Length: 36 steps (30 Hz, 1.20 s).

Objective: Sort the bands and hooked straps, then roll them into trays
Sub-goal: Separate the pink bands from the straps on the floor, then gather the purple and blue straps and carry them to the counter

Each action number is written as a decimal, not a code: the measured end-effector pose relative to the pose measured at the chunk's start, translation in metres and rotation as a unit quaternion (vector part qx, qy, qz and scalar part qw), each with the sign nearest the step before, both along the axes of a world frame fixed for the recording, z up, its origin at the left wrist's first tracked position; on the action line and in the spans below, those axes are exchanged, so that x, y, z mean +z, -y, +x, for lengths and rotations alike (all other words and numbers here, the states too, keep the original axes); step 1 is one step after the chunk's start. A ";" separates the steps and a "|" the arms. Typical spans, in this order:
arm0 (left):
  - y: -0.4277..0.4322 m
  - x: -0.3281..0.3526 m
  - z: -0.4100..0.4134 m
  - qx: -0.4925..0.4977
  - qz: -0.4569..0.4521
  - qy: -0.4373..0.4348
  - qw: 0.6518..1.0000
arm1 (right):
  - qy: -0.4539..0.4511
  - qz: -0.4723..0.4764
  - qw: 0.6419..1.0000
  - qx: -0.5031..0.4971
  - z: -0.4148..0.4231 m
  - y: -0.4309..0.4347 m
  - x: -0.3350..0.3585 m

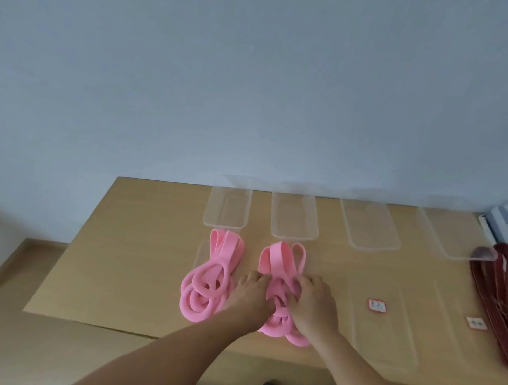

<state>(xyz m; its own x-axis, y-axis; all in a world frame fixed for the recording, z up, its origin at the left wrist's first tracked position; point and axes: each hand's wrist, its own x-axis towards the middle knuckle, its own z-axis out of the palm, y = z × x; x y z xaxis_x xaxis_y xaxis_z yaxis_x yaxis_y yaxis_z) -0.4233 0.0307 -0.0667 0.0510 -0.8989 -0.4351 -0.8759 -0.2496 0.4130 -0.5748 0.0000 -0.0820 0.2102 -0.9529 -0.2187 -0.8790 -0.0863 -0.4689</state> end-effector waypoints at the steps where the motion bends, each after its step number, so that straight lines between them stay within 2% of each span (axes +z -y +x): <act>1: 0.002 0.002 0.001 -0.009 0.010 0.007 1.000 | -0.013 -0.002 1.000 0.005 0.001 0.001 0.001; 5: 0.004 0.016 0.010 -0.047 0.040 -0.009 0.998 | -0.083 -0.034 0.995 0.032 0.006 0.005 0.011; 10: -0.019 0.030 0.035 -0.053 0.030 -0.038 0.997 | -0.119 0.004 0.991 0.057 0.025 -0.004 0.027; 12: -0.029 0.039 0.051 -0.031 0.016 -0.025 0.999 | -0.138 -0.024 0.989 0.038 0.037 -0.006 0.038; 14: -0.045 0.050 0.078 0.005 -0.013 -0.019 1.000 | -0.150 -0.056 0.985 0.065 0.059 -0.011 0.052; 17: -0.086 0.069 0.132 0.086 -0.055 -0.019 0.995 | -0.112 -0.078 0.977 0.164 0.111 -0.027 0.072; 19: -0.128 0.081 0.173 0.158 -0.069 -0.018 0.985 | -0.091 -0.054 0.964 0.245 0.157 -0.051 0.085; 24: -0.277 0.104 0.280 0.317 -0.099 -0.007 0.943 | -0.008 0.009 0.932 0.361 0.289 -0.159 0.117; 29: -0.456 0.104 0.350 0.479 -0.108 0.012 0.871 | 0.028 0.016 0.857 0.514 0.398 -0.299 0.135; 36: -0.644 0.108 0.364 0.633 -0.123 0.011 0.764 | 0.058 0.039 0.755 0.652 0.488 -0.459 0.142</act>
<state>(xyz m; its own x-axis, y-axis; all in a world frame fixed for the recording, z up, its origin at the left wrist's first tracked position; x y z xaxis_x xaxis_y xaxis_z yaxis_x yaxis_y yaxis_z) -0.0596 0.6750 0.0408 0.9527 -0.1761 -0.2477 -0.0031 -0.8206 0.5716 -0.0868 0.4588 0.0605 0.9806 0.0955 -0.1711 -0.0229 -0.8114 -0.5840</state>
